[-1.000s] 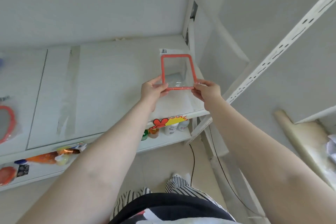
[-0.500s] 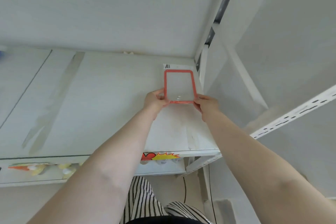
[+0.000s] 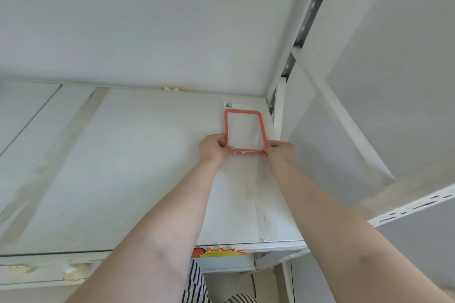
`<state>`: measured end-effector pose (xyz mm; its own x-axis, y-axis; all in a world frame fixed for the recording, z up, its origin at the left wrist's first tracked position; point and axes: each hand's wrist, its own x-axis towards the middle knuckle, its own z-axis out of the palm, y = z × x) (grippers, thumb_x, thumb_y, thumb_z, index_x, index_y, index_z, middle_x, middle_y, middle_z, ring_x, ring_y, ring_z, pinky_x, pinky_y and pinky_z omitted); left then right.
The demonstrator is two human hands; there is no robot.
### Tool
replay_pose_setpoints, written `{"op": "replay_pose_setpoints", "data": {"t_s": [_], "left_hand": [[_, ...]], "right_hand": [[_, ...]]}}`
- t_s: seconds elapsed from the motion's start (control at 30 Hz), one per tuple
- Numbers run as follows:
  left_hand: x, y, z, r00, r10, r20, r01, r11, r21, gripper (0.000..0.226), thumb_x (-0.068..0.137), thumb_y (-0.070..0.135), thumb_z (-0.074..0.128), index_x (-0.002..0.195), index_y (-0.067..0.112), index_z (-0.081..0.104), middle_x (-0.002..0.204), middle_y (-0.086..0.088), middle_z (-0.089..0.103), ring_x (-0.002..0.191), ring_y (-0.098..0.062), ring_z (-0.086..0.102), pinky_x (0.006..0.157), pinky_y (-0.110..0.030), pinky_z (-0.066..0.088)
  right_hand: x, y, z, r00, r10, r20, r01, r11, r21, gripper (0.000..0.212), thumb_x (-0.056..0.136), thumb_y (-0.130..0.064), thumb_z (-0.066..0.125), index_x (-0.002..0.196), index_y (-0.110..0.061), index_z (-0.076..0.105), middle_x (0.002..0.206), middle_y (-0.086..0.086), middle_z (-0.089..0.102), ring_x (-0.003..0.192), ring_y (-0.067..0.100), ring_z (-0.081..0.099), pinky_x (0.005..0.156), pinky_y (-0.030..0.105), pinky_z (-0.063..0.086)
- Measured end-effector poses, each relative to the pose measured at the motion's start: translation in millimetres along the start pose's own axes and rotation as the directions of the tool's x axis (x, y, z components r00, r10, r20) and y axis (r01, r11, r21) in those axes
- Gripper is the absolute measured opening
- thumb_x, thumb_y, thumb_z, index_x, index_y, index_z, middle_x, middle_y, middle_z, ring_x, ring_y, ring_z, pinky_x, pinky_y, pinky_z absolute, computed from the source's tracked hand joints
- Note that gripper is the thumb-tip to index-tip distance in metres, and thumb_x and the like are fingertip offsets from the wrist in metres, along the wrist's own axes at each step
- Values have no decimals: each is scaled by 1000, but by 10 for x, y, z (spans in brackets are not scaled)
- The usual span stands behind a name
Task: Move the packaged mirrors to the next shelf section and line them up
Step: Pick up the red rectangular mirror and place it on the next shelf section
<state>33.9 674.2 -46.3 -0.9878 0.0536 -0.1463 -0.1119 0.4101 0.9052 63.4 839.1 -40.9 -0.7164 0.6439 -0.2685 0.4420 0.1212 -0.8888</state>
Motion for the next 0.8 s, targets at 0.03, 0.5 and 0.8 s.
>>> {"op": "replay_pose_setpoints", "data": {"t_s": [0.03, 0.5, 0.8], "left_hand": [[12, -12, 9, 1000, 4, -5, -4, 1000, 10, 41, 79, 9, 72, 119, 14, 67, 82, -3, 59, 77, -16, 53, 50, 1, 36], [9, 12, 47, 996, -18, -85, 29, 991, 131, 46, 85, 12, 67, 130, 11, 57, 127, -16, 49, 103, -30, 62, 92, -23, 43], [-433, 345, -318, 1000, -23, -6, 24, 988, 155, 52, 86, 20, 67, 135, 14, 51, 130, -12, 58, 117, -26, 58, 99, -31, 45]], "right_hand": [[1, 3, 5, 1000, -4, 2, 4, 1000, -7, 21, 85, -5, 65, 105, -5, 73, 106, 11, 71, 89, 23, 64, 82, 28, 50], [-38, 30, 5, 1000, -11, -6, 10, 992, -128, 42, 87, -16, 65, 127, -5, 58, 125, 11, 63, 116, 30, 59, 103, 35, 45], [-578, -270, -152, 992, -96, 84, 108, 981, -162, 39, 84, -21, 69, 122, -11, 63, 118, 9, 65, 110, 27, 62, 101, 37, 47]]}}
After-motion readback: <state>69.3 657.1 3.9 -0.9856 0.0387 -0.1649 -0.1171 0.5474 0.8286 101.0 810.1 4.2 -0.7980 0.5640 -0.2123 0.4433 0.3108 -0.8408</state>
